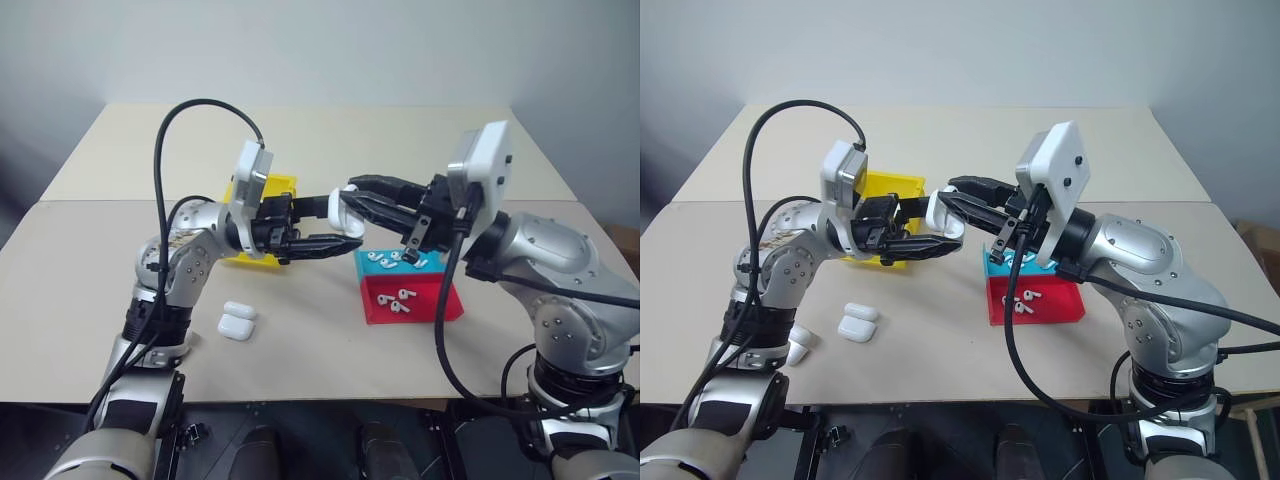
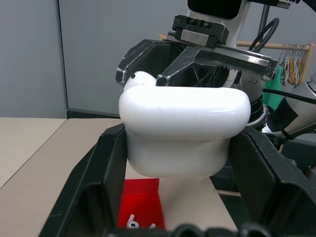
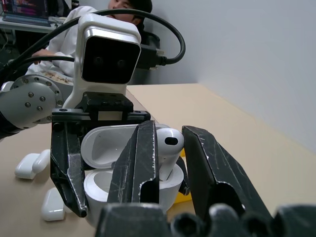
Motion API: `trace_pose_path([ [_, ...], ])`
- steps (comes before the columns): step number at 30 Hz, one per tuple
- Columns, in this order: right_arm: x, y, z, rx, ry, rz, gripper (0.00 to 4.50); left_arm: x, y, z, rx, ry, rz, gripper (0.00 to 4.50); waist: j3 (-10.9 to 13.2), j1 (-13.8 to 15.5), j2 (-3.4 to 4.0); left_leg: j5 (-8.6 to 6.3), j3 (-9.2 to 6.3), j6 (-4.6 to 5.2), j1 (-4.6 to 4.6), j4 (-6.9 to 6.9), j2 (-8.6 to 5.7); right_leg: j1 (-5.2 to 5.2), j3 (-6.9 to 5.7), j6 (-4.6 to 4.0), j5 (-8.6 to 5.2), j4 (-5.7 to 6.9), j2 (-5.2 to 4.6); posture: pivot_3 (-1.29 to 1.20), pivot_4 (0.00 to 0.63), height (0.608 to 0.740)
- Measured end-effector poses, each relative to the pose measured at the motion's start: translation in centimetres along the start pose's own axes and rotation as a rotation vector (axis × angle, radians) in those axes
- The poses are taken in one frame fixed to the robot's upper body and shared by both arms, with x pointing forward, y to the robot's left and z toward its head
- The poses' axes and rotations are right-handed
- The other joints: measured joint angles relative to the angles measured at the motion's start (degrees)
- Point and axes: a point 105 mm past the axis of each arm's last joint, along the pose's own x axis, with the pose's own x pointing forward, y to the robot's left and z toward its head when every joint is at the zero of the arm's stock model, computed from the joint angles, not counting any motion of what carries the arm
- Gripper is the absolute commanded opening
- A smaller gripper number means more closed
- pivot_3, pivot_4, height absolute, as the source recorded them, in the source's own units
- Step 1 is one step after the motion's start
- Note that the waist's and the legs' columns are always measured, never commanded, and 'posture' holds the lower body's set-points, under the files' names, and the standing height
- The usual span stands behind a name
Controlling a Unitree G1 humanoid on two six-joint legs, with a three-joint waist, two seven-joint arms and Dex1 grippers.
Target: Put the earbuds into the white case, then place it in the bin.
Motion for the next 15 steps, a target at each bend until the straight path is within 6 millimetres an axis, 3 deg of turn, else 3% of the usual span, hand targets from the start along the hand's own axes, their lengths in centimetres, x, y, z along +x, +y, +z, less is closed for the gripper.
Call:
trace_pose_path([
  [9,0.18,0.11,-0.16,-0.038,-0.002,0.006,0.61,-0.21,0.11,0.11,-0.001,-0.003,0.01,2.8,0.0,0.02,0.0,0.0,0.0,0.0,0.0,0.0,0.0,0.0,0.0,0.0,0.0,-0.01,0.0,0.0,0.15,0.74],
  [10,0.12,0.15,-0.25,-0.039,0.0,0.009,1.33,-0.26,0.15,0.16,0.0,-0.005,0.013,2.8,0.0,0.02,0.0,0.0,0.0,0.0,-0.01,0.0,0.0,0.0,0.0,0.0,0.0,-0.01,0.0,0.0,0.15,0.74],
  [15,-0.4,-0.11,-0.3,-0.042,0.013,0.007,2.89,-0.49,0.26,0.27,0.006,-0.007,0.021,2.8,0.0,0.06,0.0,0.0,0.0,0.0,0.0,0.0,0.0,0.0,0.0,0.0,0.0,-0.02,0.0,0.0,0.15,0.74],
])
